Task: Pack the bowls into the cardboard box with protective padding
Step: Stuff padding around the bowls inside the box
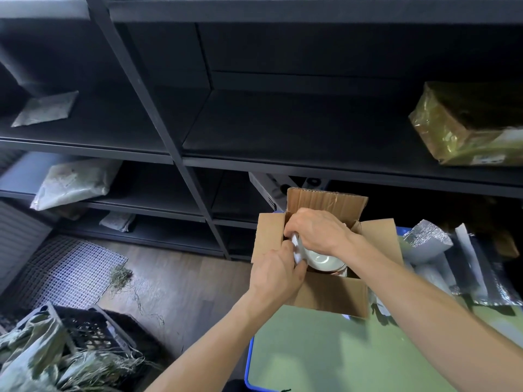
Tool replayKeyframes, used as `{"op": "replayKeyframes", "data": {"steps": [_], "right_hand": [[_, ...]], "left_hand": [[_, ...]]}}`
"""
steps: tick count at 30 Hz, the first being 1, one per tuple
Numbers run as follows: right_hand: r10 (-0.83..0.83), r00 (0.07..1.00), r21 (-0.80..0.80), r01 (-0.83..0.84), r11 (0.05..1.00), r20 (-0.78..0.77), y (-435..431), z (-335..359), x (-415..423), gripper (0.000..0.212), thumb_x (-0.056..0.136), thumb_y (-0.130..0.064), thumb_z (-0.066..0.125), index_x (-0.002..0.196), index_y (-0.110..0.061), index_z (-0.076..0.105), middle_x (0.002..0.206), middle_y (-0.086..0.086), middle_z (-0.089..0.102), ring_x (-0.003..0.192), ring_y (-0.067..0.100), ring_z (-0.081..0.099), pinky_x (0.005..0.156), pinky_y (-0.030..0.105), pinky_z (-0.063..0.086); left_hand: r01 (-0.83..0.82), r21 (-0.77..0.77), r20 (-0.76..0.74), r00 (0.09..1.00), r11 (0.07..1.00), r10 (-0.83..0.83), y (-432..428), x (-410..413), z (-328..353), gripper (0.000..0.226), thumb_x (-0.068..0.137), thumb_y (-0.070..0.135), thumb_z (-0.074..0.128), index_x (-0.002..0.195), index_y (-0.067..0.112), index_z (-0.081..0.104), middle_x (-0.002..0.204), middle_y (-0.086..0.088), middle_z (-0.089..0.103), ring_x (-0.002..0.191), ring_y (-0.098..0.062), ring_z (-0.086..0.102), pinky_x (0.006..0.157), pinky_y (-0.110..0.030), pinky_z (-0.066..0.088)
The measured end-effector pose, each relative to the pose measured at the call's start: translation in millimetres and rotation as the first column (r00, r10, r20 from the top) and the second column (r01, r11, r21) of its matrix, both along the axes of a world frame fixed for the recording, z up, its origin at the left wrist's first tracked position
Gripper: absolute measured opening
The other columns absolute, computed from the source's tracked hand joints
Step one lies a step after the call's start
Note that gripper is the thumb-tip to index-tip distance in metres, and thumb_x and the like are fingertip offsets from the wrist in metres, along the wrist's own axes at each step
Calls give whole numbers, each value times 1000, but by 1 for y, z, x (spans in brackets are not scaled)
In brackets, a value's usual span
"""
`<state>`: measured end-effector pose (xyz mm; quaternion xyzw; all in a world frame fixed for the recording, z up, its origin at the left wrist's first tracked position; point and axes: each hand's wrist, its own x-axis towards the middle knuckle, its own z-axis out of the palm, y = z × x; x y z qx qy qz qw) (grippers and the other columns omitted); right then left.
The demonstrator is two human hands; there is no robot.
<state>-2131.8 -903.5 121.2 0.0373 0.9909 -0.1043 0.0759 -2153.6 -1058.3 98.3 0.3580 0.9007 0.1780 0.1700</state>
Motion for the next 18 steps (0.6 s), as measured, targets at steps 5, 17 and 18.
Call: {"op": "replayKeyframes", "data": {"steps": [5,17,18], "right_hand": [[-42,994,2,42,999,-97,8,0,-1,43,89,5,50,116,-22,69,115,-9,64,114,14,49,80,37,54],[-164,976,-26,162,987,-143,9,-4,15,43,91,1,47,119,-25,68,125,-12,63,119,12,54,95,31,48],[-180,973,-23,178,984,-144,9,-3,17,43,92,0,47,119,-26,67,125,-13,63,119,11,54,94,31,47]], "left_hand": [[-71,23,5,997,997,71,2,-3,10,38,99,53,44,106,17,53,88,-2,70,70,-21,54,61,-32,43],[-42,89,64,997,995,36,-6,-9,6,19,94,41,51,100,23,54,87,2,71,78,-23,62,68,-36,50],[-42,105,62,997,994,36,-7,-11,6,18,94,40,51,99,23,53,85,2,70,76,-24,61,68,-36,50]]}}
